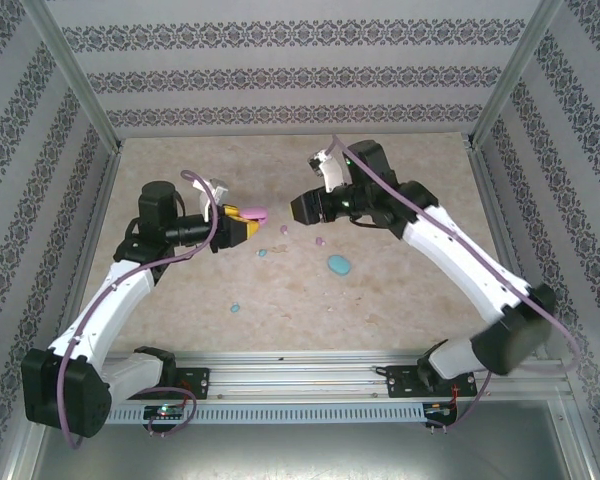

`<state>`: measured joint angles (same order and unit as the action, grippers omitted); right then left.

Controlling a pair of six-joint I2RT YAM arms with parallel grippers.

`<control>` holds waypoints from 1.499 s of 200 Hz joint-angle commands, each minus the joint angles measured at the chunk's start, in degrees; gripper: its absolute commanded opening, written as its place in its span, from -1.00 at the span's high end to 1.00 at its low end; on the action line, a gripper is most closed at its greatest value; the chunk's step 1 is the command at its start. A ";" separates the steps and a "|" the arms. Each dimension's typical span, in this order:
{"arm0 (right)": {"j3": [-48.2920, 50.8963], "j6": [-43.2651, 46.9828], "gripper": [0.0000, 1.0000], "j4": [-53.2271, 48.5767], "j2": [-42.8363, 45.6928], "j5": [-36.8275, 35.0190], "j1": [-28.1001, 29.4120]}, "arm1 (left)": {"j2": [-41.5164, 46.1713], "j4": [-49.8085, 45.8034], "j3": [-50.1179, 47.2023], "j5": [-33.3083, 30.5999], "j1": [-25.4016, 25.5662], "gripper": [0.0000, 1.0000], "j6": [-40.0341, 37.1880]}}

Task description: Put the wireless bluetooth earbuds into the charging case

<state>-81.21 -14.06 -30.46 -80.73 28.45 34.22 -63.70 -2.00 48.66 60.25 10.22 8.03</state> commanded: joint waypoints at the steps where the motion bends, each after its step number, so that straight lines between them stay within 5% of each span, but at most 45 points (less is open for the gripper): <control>1: 2.16 4.34 -0.18 2.71 -1.03 1.72 1.99 | -0.10 4.78 2.29 3.74 1.00 0.92 0.41; 53: -4.38 9.54 -0.20 -2.08 -5.25 1.12 6.61 | -0.37 5.07 2.69 4.53 1.11 0.92 0.55; 170: -15.52 4.06 -0.09 -5.90 -12.72 -1.66 3.74 | -0.25 4.96 1.22 4.24 2.64 0.92 -0.47; 253: -9.84 -0.82 -0.08 -4.01 -7.66 8.40 0.24 | -2.87 5.78 1.54 0.50 2.61 0.94 1.90; 300: -4.05 -5.18 -0.04 -4.62 -3.16 5.45 -4.41 | -3.57 3.96 2.17 -1.53 2.60 0.95 0.78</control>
<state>-88.09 -15.81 -34.94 -86.74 35.31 32.86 -67.24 0.91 49.30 59.51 12.05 9.13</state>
